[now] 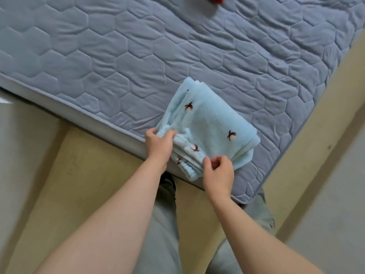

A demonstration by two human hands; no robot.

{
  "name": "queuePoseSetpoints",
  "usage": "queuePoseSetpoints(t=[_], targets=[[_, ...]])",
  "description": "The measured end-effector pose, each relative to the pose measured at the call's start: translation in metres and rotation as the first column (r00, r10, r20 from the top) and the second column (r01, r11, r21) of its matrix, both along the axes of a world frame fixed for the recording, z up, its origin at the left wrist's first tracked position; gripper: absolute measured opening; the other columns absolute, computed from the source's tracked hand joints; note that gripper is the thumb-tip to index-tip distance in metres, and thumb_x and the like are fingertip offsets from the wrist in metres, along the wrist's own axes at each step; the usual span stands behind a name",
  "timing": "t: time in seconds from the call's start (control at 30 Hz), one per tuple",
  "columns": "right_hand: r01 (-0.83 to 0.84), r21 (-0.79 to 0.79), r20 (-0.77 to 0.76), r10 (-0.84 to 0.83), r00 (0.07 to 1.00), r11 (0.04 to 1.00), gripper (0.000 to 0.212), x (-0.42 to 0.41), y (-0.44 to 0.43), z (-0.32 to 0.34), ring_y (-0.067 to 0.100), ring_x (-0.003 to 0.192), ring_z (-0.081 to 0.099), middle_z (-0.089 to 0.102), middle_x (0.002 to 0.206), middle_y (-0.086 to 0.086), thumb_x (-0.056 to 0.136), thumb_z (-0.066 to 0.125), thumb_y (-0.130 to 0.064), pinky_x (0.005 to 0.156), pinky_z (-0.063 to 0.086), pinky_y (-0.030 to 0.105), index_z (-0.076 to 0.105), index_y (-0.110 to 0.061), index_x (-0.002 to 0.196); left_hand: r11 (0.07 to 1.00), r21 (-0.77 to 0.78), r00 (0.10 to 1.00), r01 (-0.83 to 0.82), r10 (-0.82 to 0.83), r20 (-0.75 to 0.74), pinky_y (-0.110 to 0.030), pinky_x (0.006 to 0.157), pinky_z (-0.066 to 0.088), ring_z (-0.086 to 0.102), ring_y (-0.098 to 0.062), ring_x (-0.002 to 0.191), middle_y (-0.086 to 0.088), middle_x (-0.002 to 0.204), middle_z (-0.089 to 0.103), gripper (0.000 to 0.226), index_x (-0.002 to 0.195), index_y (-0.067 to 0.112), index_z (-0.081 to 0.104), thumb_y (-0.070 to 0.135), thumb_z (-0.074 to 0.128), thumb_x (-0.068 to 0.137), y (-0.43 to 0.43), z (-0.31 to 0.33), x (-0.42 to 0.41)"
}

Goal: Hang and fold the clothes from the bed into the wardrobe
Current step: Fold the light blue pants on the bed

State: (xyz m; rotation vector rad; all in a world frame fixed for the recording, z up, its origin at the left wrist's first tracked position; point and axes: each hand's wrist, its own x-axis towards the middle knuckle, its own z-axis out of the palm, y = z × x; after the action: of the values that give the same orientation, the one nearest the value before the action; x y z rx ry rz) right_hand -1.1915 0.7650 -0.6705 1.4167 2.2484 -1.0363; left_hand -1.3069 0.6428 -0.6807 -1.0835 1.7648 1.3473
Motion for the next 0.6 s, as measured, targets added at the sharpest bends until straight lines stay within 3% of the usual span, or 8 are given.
queuePoseSetpoints(t=[0.07,0.13,0.23,0.3,0.4,0.47,0.6], targets=[[0.282,-0.041,0.054,-0.280,0.958,0.958,0.024,0.000,-0.015,0.000,0.022,0.083,0.061,0.060,0.083,-0.003,0.089,0.063,-0.042,0.069,0.041,0.032,0.053,-0.022,0.080,0.994,0.050,0.995,0.099,-0.100,0.017,-0.036,0.094,0.051,0.056,-0.013,0.112,0.006,0.132,0.050,0.113,0.145,0.032,0.023,0.060,0.083,0.053,0.001,0.005,0.003],[0.497,-0.071,0.101,-0.489,0.866,0.865,0.030,-0.001,-0.027,0.000,0.024,0.083,0.061,0.061,0.080,-0.003,0.088,0.066,-0.044,0.070,0.040,0.031,0.053,-0.019,0.078,0.987,0.070,0.987,0.146,-0.151,0.061,-0.041,0.102,0.047,0.051,-0.017,0.119,0.005,0.135,0.045,0.127,0.150,0.036,0.010,0.053,0.091,0.053,0.007,0.005,0.007],[0.758,-0.146,0.193,-0.733,0.652,0.636,0.047,0.002,-0.043,0.003,0.022,0.084,0.059,0.064,0.093,0.002,0.081,0.072,-0.053,0.074,0.042,0.032,0.059,-0.010,0.094,0.996,0.068,0.974,-0.064,0.047,0.220,-0.043,0.096,0.051,0.057,-0.023,0.109,-0.004,0.129,0.051,0.110,0.147,0.024,0.017,0.026,0.091,0.066,0.013,0.003,0.006],[0.883,-0.319,0.309,-0.843,0.440,0.344,0.062,0.008,-0.049,0.007,0.019,0.087,0.060,0.067,0.105,0.003,0.073,0.077,-0.060,0.073,0.046,0.033,0.063,-0.013,0.110,0.984,0.068,0.943,-0.167,0.140,0.301,-0.039,0.090,0.051,0.059,-0.022,0.100,-0.009,0.126,0.058,0.084,0.139,0.013,0.036,0.017,0.087,0.072,0.017,0.000,0.006],[0.834,-0.548,0.562,-0.763,0.318,-0.056,0.082,0.005,-0.048,0.009,0.025,0.101,0.059,0.061,0.124,0.010,0.065,0.077,-0.071,0.084,0.048,0.043,0.056,-0.021,0.126,0.982,0.084,0.938,-0.170,0.135,0.319,-0.037,0.091,0.052,0.060,-0.024,0.104,-0.012,0.122,0.063,0.057,0.130,0.008,0.053,0.011,0.079,0.079,0.016,-0.003,0.005],[0.753,-0.610,0.632,-0.725,0.274,-0.246,0.099,0.007,-0.042,0.005,0.034,0.115,0.057,0.057,0.130,0.019,0.056,0.079,-0.074,0.095,0.045,0.052,0.051,-0.018,0.133,0.973,0.139,0.932,-0.186,0.130,0.339,-0.040,0.098,0.052,0.064,-0.027,0.107,-0.015,0.118,0.067,0.047,0.127,0.006,0.057,0.007,0.073,0.083,0.018,0.000,0.006],[0.583,-0.729,0.595,-0.753,0.282,-0.357,0.104,0.007,-0.039,-0.005,0.037,0.129,0.049,0.058,0.133,0.022,0.054,0.078,-0.077,0.110,0.030,0.062,0.055,-0.014,0.133,0.924,0.309,0.928,-0.224,0.105,0.356,-0.042,0.097,0.054,0.068,-0.028,0.106,-0.017,0.111,0.072,0.026,0.116,0.002,0.064,0.004,0.065,0.091,0.020,0.003,0.006]])
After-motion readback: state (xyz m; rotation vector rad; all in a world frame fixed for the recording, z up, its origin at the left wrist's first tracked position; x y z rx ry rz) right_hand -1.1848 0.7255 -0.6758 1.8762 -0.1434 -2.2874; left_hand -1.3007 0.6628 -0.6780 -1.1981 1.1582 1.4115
